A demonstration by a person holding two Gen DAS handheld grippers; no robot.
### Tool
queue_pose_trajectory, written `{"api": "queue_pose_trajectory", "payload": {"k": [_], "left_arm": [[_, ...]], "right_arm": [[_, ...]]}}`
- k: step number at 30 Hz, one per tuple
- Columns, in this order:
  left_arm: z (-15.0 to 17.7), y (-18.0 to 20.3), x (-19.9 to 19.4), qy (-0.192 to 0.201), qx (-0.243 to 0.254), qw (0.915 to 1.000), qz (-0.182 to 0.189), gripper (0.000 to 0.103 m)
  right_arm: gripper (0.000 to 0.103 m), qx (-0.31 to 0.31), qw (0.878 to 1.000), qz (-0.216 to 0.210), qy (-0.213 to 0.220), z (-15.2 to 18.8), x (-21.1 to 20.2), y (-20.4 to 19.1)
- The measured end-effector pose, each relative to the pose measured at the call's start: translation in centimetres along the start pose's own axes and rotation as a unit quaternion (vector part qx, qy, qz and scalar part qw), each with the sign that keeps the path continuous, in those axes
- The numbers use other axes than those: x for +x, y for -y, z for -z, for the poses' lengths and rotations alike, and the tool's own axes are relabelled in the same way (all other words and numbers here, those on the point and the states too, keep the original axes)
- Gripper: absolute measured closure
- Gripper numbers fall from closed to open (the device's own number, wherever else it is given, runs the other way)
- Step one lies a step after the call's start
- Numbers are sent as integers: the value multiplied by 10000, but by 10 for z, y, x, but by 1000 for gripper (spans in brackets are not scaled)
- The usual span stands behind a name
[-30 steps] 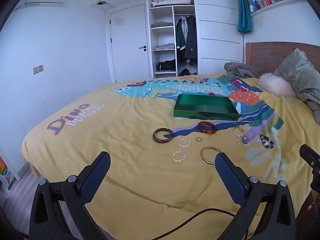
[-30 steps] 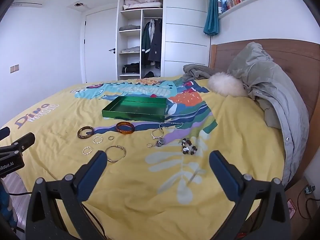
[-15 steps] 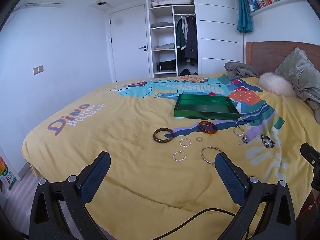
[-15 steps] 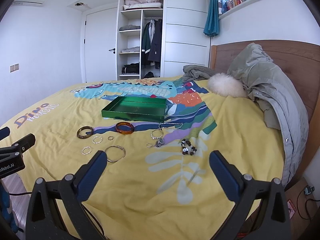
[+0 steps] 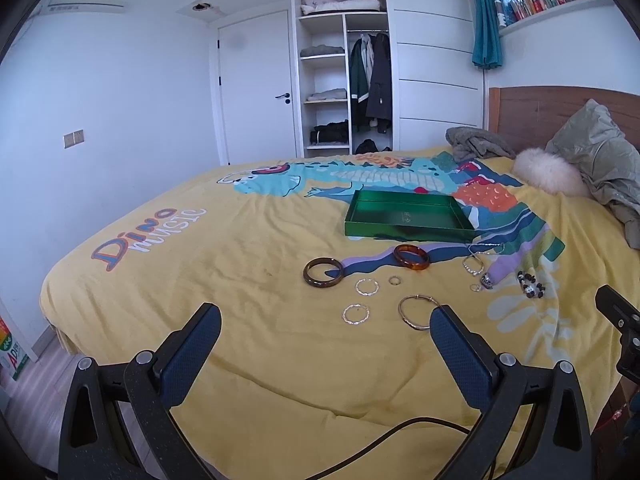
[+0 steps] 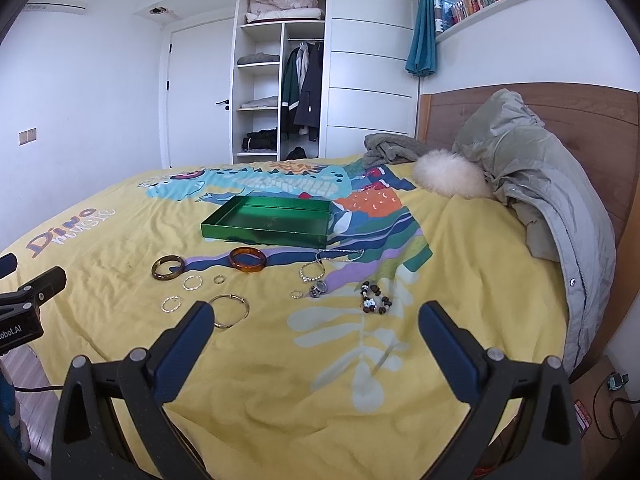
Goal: Organize jewelry
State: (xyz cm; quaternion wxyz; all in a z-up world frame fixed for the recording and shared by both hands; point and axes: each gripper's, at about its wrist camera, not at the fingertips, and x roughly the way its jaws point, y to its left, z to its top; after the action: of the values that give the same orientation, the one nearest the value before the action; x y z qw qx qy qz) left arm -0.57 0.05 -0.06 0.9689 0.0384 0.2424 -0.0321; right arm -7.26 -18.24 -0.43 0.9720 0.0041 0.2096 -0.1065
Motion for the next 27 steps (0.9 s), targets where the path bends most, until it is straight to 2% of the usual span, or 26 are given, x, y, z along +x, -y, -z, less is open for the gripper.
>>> {"api": "queue_pose_trajectory", "payload": {"k": [7,17,23,27], "left_arm": [[1,-5,2,-19,-52,10000,52,0],[6,-15,17,-107,19,9999,-83,2],[14,-18,45,-397,156,9990,120,13],[17,-16,70,-589,282,9973,325,15]], "right_arm": [[0,54,10000,-49,52,-2,2,3],[0,266,9995,-139,-32,4,13,12],[1,242,9982,-465,-291,12,36,8],[1,102,9964,-690,-492,16,57,-2]]}}
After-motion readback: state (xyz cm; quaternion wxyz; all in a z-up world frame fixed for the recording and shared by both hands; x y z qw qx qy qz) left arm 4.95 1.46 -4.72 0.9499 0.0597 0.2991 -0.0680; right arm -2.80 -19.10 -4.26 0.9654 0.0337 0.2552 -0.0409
